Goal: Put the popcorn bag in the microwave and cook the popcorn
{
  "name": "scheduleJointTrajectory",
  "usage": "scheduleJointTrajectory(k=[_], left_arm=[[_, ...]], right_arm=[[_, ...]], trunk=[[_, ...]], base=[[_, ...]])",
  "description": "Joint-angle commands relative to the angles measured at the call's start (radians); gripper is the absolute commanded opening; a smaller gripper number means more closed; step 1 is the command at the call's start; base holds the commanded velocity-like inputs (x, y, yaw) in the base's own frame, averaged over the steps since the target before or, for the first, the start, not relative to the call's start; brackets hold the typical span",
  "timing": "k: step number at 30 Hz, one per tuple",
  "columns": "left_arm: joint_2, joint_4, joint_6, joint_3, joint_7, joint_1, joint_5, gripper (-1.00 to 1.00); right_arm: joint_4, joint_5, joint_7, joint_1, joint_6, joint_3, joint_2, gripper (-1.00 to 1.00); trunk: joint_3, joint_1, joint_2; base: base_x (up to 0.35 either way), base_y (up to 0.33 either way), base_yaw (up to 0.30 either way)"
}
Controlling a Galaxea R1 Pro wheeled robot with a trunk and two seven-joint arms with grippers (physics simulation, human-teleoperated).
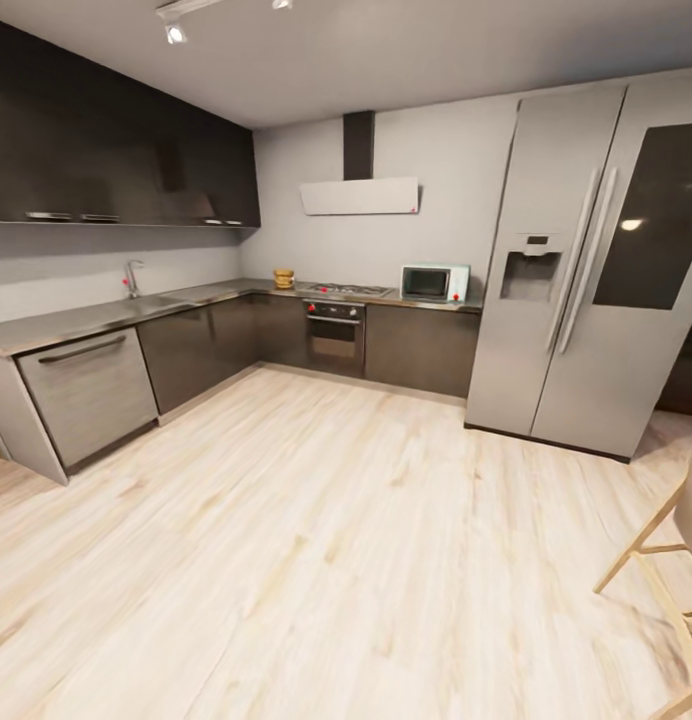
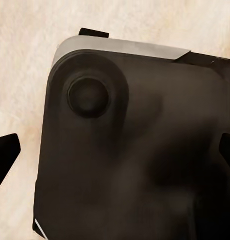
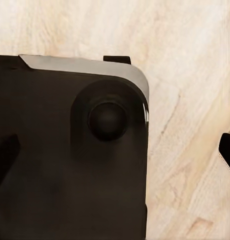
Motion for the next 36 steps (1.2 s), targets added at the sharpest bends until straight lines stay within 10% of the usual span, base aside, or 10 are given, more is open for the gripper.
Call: scheduleJointTrajectory(k=[1,36], left_arm=[[0.0,-0.001,0.0,0.001,0.001,0.0,0.007,1.0],[0.001,-0.001,0.0,0.0,0.001,0.0,0.008,1.0]], right_arm=[[0.0,0.003,-0.002,0.0,-0.002,0.0,0.002,1.0],[0.0,0.004,0.013,0.0,-0.008,0.008,-0.001,1.0]], trunk=[[-0.001,0.001,0.0],[-0.001,0.001,0.0]], base=[[0.325,0.0,0.0],[0.325,0.0,0.0]])
